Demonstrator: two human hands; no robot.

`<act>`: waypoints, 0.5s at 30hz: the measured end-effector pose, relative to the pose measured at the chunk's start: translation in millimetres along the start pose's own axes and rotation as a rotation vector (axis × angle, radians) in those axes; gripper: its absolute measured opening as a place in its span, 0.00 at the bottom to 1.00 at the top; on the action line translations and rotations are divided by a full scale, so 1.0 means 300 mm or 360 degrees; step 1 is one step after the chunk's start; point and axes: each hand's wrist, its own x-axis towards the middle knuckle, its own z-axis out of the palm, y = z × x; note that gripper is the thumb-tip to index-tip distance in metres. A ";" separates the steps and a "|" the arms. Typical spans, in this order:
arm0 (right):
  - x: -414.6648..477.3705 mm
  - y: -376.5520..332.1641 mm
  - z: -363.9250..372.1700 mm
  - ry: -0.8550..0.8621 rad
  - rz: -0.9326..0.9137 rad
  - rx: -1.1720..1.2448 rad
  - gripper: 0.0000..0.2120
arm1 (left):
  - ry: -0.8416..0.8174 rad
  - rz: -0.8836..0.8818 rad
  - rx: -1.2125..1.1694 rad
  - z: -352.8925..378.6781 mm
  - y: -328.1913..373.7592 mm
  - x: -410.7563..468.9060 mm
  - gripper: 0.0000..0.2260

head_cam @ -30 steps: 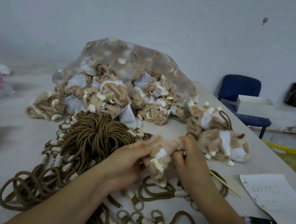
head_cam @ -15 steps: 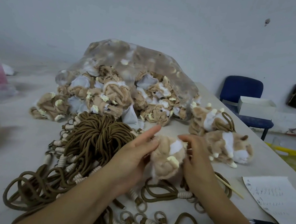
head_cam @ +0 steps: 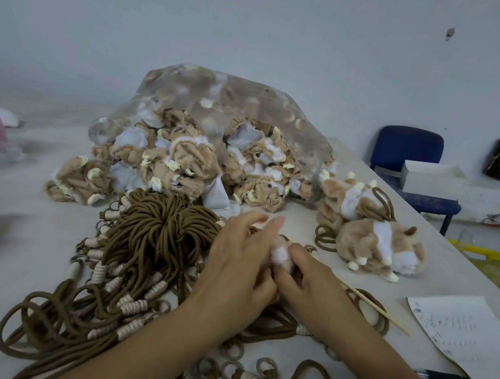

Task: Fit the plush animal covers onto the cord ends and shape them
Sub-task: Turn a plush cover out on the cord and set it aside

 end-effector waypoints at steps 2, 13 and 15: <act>-0.004 -0.008 -0.010 -0.0066 0.0027 0.0038 0.04 | -0.0180 0.0274 0.0283 0.016 -0.005 -0.008 0.35; -0.013 -0.066 0.005 0.0063 -0.0518 -0.0546 0.11 | 0.0062 0.0160 0.0397 0.009 -0.046 0.010 0.10; -0.015 -0.063 -0.005 0.0159 -0.0506 -0.0512 0.12 | 0.0029 0.0073 0.0401 -0.001 -0.052 0.009 0.11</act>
